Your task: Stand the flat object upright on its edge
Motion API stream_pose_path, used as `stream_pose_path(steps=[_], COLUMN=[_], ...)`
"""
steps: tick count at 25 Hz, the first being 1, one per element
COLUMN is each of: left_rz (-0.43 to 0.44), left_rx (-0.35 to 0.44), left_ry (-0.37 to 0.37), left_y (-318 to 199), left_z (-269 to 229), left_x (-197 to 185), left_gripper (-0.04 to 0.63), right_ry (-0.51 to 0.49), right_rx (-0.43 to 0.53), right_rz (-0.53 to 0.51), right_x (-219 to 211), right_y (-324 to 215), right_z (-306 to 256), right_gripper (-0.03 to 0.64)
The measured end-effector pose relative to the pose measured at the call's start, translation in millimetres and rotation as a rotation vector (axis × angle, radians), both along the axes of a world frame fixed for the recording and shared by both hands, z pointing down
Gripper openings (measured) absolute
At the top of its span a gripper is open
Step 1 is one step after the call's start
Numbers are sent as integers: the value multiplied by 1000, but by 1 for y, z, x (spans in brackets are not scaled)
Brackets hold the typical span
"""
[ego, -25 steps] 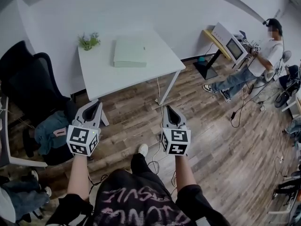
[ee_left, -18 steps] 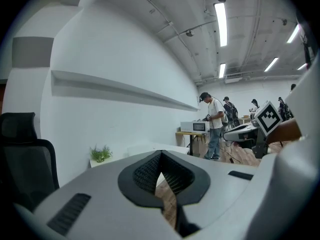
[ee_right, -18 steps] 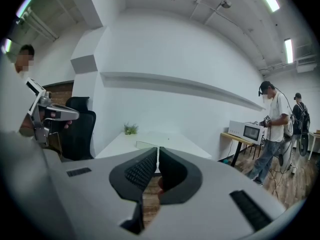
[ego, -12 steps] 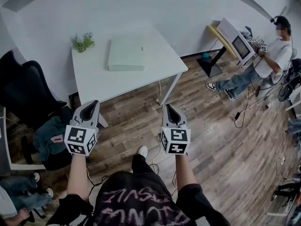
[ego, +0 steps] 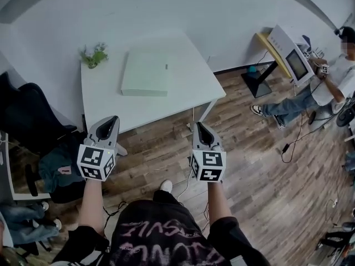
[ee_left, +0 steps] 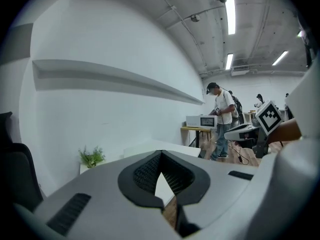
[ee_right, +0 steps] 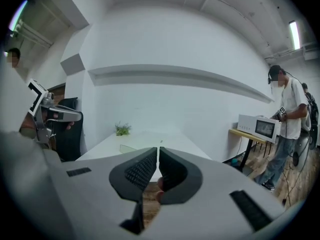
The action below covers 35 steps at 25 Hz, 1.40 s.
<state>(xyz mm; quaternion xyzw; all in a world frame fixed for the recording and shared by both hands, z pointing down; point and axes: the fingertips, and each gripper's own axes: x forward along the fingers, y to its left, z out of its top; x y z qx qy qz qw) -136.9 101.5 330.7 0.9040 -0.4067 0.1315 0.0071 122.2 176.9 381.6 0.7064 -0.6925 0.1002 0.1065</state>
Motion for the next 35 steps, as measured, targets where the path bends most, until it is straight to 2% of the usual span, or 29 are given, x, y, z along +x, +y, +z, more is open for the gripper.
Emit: stream_pose_path(steps=[4, 10, 18, 31, 35], left_rz=[-27, -71, -87, -67, -57], left_rx=[10, 19, 14, -53, -89], left_ry=[-6, 1, 3, 26, 58], left_y=[-18, -34, -68, -184, -223], left_z=[-10, -25, -17, 16, 26], left_x=[11, 5, -1, 6, 3], left_gripper=[14, 14, 14, 14, 14], right_ry=[-10, -12, -3, 18, 7], right_rx=[8, 19, 16, -54, -86], right_rz=[-30, -75, -98, -109, -107], right_x=[12, 9, 3, 3, -3], right_y=[-28, -51, -93, -204, -242], right_z=[-6, -13, -10, 15, 25], right_gripper=[29, 29, 29, 29, 29])
